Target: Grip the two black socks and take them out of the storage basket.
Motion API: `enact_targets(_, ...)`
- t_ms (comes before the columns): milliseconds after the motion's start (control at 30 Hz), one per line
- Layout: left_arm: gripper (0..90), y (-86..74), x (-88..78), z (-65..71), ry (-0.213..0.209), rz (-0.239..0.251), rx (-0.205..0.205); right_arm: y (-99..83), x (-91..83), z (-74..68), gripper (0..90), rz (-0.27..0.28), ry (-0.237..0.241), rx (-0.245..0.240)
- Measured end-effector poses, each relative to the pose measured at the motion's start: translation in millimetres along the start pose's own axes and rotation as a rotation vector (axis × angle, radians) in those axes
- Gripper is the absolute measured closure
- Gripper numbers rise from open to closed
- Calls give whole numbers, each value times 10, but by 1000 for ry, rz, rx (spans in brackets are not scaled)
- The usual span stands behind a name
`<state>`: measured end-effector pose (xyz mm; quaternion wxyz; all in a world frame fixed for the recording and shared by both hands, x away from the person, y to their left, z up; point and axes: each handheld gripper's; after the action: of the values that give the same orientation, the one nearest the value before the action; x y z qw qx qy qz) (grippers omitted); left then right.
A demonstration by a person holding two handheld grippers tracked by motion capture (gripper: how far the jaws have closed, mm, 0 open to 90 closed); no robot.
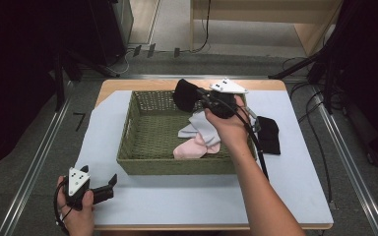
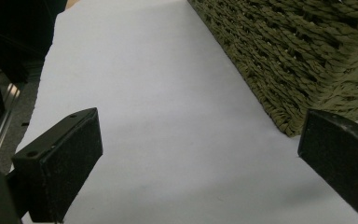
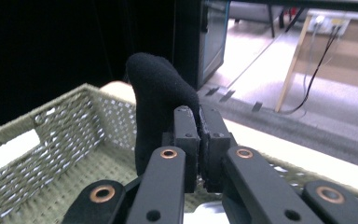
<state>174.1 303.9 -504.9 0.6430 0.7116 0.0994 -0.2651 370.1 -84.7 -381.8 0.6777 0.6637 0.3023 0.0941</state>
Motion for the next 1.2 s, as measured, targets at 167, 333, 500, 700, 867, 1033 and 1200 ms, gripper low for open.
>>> enact_targets(167,6,1,-2,4,4,-3,5,3,-151,158,883,42,-39,21)
enact_targets(333,6,1,1,12,6,-3,5,32,-318,325,883,75,-74,44)
enact_targets(500,6,-2,0,19,7,0,12,42,-493,501,883,97,-113,70)
enact_targets(700,6,0,2,23,11,-5,20,21,-715,721,883,105,-171,75)
enact_targets(867,6,-3,1,33,12,1,24,-55,-918,946,883,124,-220,116)
enact_targets(1033,6,-4,-3,32,11,3,25,-143,-1091,1130,883,129,-265,135)
enact_targets(1200,6,-4,-2,34,11,3,27,-265,-1225,1275,883,128,-302,148)
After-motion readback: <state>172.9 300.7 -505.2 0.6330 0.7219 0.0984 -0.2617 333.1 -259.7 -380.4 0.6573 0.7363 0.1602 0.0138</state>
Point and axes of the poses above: each handheld gripper's, and its own axes: x roughly forward along the jaws, y roughly out of its top, z roughly to its right, and after that the axes turned 2 degrees about -y, right-handed
